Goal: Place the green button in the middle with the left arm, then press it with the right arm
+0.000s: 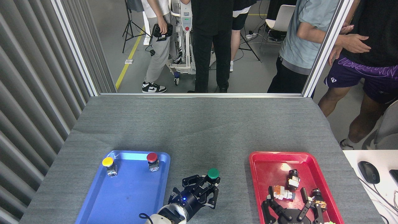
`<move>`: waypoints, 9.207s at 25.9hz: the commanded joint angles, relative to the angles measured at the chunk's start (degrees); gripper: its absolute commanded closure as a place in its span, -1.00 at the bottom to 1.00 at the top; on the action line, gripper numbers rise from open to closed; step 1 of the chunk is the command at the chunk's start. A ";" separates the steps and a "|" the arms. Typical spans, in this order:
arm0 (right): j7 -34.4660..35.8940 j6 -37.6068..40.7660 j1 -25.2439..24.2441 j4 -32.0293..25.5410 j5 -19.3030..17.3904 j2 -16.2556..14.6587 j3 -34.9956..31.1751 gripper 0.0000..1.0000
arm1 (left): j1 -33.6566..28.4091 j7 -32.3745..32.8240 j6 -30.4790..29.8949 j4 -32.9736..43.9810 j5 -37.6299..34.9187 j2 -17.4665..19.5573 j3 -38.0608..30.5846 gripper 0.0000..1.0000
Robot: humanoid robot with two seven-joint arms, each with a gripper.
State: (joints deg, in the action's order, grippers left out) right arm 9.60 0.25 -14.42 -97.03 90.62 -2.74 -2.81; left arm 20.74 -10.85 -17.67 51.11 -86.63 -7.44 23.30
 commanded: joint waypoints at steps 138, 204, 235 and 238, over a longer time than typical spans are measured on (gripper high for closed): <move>-0.02 -0.16 -0.08 0.79 -0.09 0.01 0.09 -1.00 | -26.28 -0.75 11.87 34.59 9.11 15.35 -25.68 -0.99; -0.54 0.36 1.85 2.11 0.09 -0.08 1.05 0.11 | -25.84 0.57 11.96 35.73 9.02 14.12 -25.59 -0.99; -5.46 -2.36 17.76 22.15 3.16 4.14 20.30 1.00 | -25.58 0.48 11.87 33.71 9.11 14.20 -25.68 -0.99; -5.64 -2.45 18.02 23.47 3.16 4.58 20.48 1.00 | -25.58 0.48 11.87 33.71 9.11 14.20 -25.68 -0.99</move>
State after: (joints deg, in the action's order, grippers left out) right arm 4.19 -2.00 2.99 -75.28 93.78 1.33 17.23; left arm -4.84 -10.31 -5.76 84.90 -77.52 6.74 -2.37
